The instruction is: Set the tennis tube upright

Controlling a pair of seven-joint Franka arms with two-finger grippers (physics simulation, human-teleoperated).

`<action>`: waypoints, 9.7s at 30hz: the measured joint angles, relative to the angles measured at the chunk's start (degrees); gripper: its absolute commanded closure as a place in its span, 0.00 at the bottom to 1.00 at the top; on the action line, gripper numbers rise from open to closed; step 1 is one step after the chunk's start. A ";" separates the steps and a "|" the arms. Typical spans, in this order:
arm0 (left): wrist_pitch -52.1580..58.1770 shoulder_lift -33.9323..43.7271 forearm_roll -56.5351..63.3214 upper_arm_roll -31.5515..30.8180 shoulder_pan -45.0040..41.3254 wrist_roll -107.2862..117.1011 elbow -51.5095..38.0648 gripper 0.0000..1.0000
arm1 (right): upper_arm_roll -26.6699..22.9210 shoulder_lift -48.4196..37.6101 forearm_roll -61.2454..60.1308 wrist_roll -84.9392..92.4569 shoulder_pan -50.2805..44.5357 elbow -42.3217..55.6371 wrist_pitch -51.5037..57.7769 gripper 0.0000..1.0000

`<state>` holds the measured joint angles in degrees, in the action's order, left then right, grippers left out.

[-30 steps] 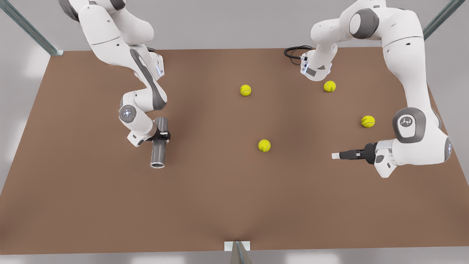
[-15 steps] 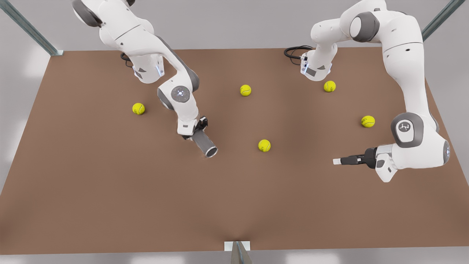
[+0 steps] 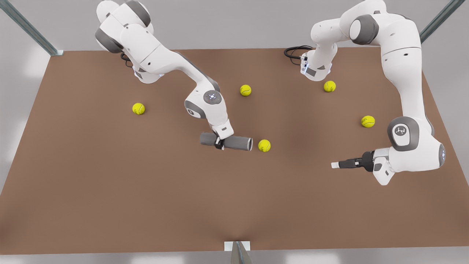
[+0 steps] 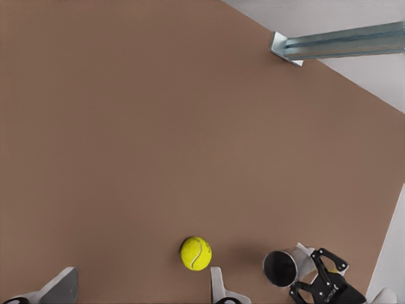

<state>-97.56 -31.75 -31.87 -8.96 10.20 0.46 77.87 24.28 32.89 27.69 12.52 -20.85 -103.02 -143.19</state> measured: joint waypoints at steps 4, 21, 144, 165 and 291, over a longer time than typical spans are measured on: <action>-0.16 -0.14 -0.02 0.00 0.00 -0.28 0.00 0.01 | -0.76 3.78 0.09 4.87 0.59 4.48 0.00 0.27; -0.18 -0.33 -0.03 0.00 0.03 -1.46 0.09 0.01 | -4.06 14.49 5.85 6.31 -2.96 13.28 -3.16 0.00; -26.11 -20.63 -41.21 -10.72 -16.99 -32.46 11.14 0.72 | -25.51 -28.58 -26.28 -9.36 16.80 18.29 51.66 0.00; -25.81 -20.03 -42.34 -19.50 -8.48 -31.83 12.83 0.79 | -25.51 -28.49 -26.28 -9.28 16.93 18.03 51.70 0.00; -11.17 10.66 41.34 -20.29 7.15 14.18 18.22 0.79 | -24.37 -29.37 -26.37 -9.26 17.09 15.83 51.79 0.00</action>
<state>-108.72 -21.09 9.47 -29.25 17.34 14.64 96.09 -0.09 3.52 1.32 3.26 -3.76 -87.19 -91.40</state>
